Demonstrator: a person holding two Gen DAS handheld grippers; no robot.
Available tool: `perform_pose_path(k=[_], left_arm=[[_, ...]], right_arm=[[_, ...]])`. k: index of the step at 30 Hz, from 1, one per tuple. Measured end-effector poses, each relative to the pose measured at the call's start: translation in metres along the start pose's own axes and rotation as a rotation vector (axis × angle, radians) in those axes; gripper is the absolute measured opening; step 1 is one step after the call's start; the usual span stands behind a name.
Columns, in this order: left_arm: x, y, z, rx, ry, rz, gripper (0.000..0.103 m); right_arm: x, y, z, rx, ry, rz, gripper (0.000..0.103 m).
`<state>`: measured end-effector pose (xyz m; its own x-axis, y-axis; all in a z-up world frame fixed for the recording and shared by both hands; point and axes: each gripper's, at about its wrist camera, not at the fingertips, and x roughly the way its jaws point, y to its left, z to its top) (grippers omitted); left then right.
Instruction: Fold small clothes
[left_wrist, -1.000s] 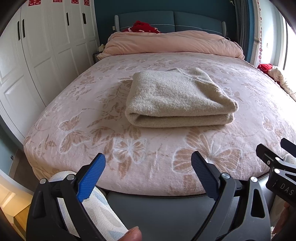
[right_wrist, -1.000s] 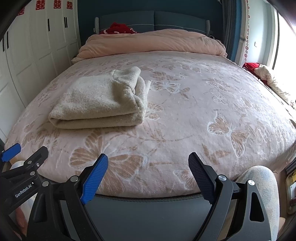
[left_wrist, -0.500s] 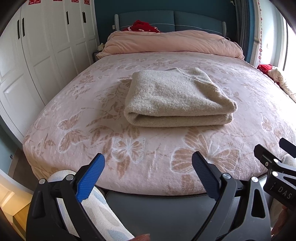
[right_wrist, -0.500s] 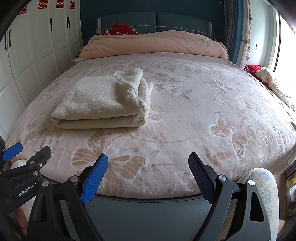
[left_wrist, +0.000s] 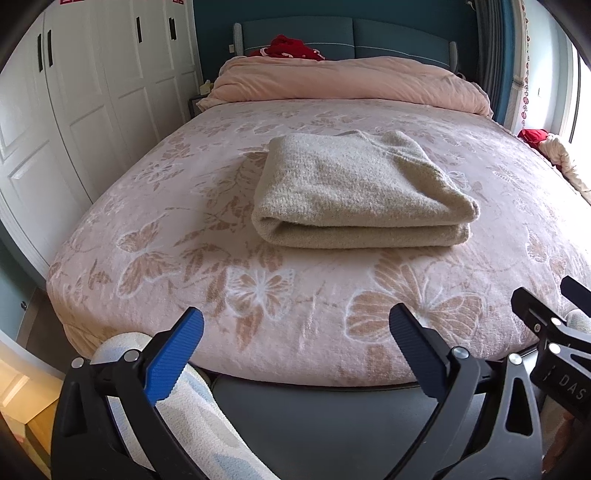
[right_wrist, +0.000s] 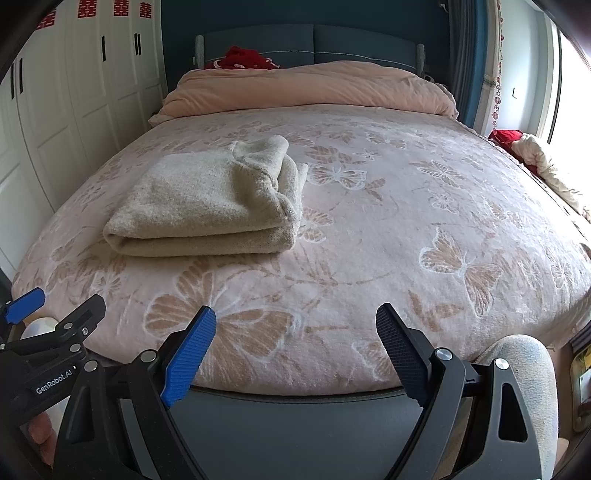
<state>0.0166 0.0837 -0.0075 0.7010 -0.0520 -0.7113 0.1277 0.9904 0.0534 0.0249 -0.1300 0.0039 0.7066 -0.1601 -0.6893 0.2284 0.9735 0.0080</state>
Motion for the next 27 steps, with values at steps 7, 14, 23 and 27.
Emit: perform_pose_path(k=[7,14,23,27], left_arm=[[-0.0001,0.0044,-0.0016,-0.022,-0.001,0.000,0.098],[-0.0007,-0.0006,-0.0027,0.000,-0.008,0.001,0.098],[0.0003,-0.0020,-0.0024,0.003,0.000,-0.011,0.098],[0.0003,-0.0021,-0.0023,0.004,0.001,-0.002,0.098]], right_arm=[[-0.0005,0.0018,-0.0002,-0.001,0.000,0.000,0.086],[-0.0009,0.0044,-0.0006,-0.016,-0.004,0.011,0.086],[-0.0021,0.0065,-0.0008,-0.019,-0.008,0.018,0.086],[-0.0017,0.0056,-0.0008,-0.019,-0.008,0.021,0.086]])
